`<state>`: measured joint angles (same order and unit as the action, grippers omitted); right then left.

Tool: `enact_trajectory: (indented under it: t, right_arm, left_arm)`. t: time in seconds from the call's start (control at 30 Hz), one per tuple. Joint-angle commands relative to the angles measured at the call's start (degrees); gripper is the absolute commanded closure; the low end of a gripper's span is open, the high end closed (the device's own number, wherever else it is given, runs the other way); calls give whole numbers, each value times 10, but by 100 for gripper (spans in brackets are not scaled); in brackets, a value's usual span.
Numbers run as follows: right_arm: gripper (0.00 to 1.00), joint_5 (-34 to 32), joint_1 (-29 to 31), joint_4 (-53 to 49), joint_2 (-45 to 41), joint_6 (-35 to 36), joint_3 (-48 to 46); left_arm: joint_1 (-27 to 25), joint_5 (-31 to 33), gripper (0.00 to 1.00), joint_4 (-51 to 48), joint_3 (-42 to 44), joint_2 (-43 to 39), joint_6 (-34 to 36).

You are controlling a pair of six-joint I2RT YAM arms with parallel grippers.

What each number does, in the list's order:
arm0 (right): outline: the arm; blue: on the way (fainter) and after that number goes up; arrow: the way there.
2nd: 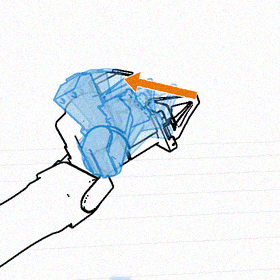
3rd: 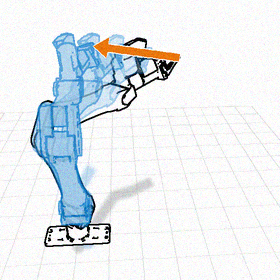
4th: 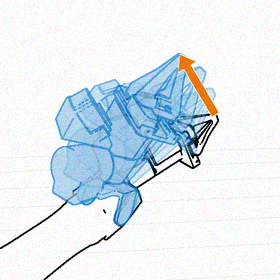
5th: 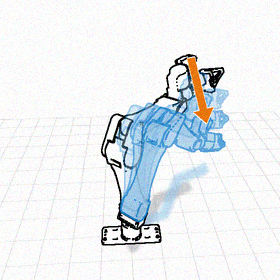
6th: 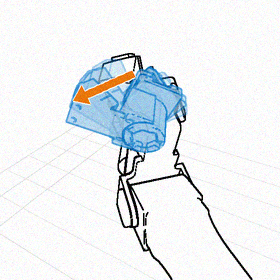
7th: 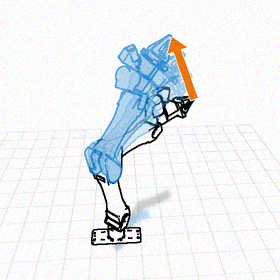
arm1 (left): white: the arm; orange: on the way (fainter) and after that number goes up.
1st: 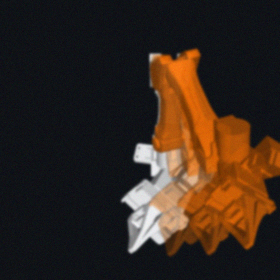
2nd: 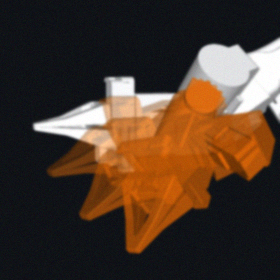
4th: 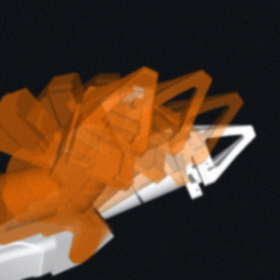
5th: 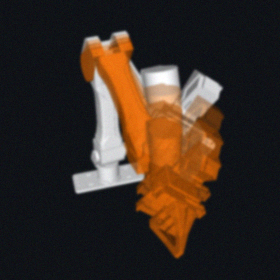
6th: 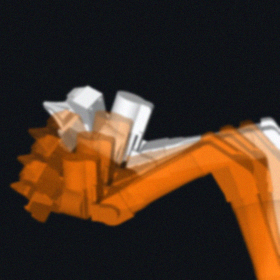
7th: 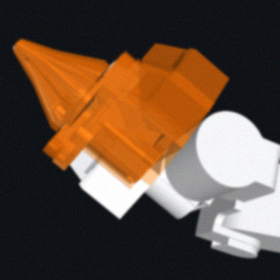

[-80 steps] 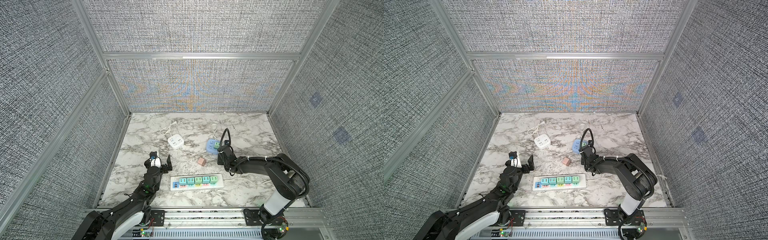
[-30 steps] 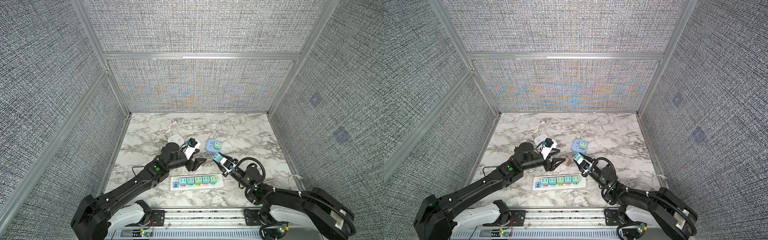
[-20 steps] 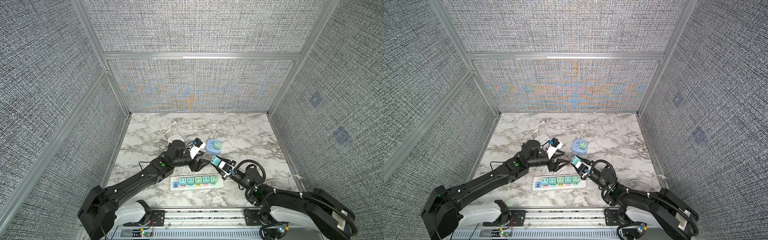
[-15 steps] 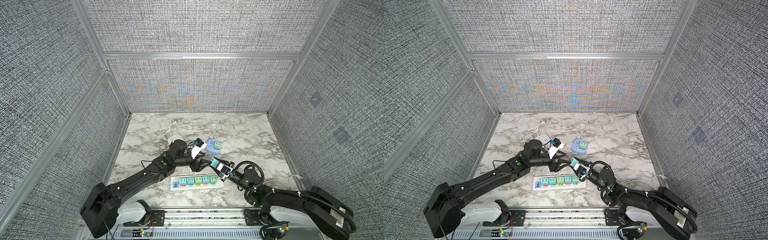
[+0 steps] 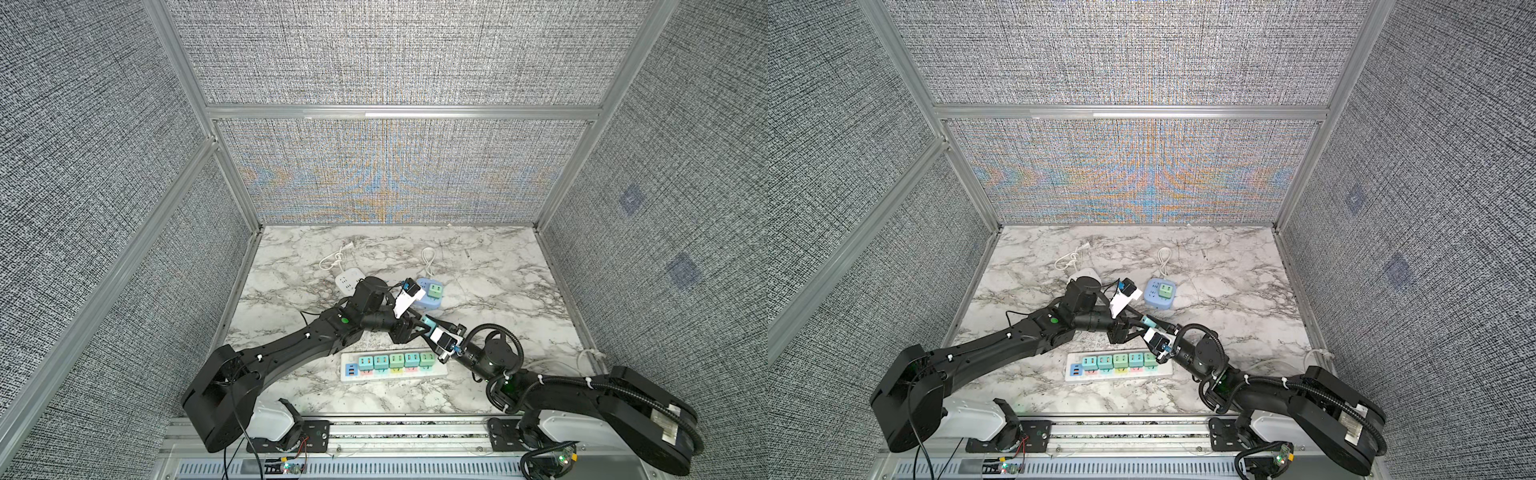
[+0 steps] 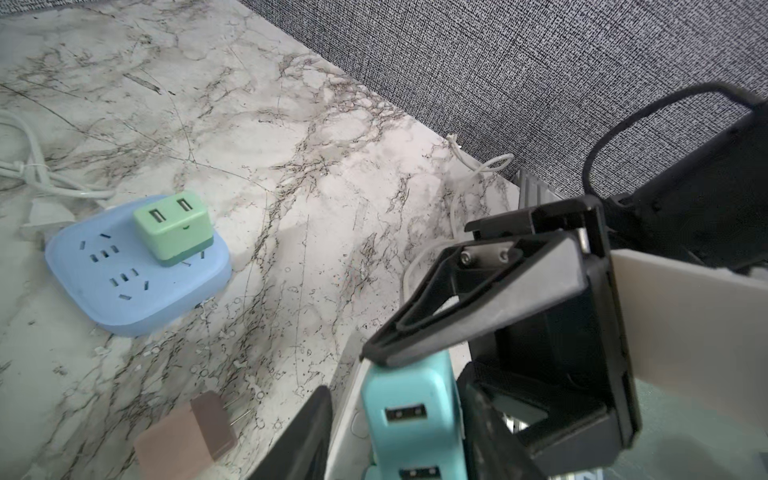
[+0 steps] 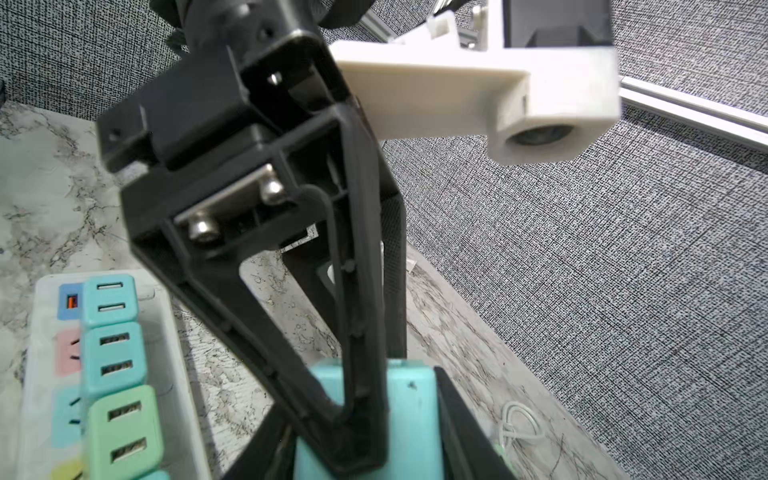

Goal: Insert the plug
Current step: 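Close the left gripper on the teal charger held by the right gripper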

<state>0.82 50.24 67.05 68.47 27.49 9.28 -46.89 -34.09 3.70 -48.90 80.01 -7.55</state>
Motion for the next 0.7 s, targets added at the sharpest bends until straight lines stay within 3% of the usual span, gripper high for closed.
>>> enact_trajectory:
  t: [0.0,0.17,0.3,0.43,0.57,0.6,0.63,0.67]
  right_arm:
    - [100,-8,3,34,3,3,4]
    - [100,-13,4,35,5,5,4]
    - [100,-22,5,42,11,6,6]
    - [100,-29,6,54,18,6,4]
    - [100,-39,7,51,16,9,1]
    - [94,-46,7,49,18,11,3]
    - [79,-51,7,49,20,14,5]
    - [58,-57,8,50,22,16,5]
  left_arm:
    - [-3,-19,54,-6,-7,9,5]
    - [-4,-29,67,-10,-11,24,8]
    - [-4,-47,90,-7,-13,35,10]
    - [-4,-62,100,-1,-16,46,15]
    - [-5,-64,100,22,-9,53,14]
    - [-4,-59,100,31,-7,52,13]
    - [-4,-50,100,36,-6,52,11]
    - [-4,-39,100,34,-10,50,15]
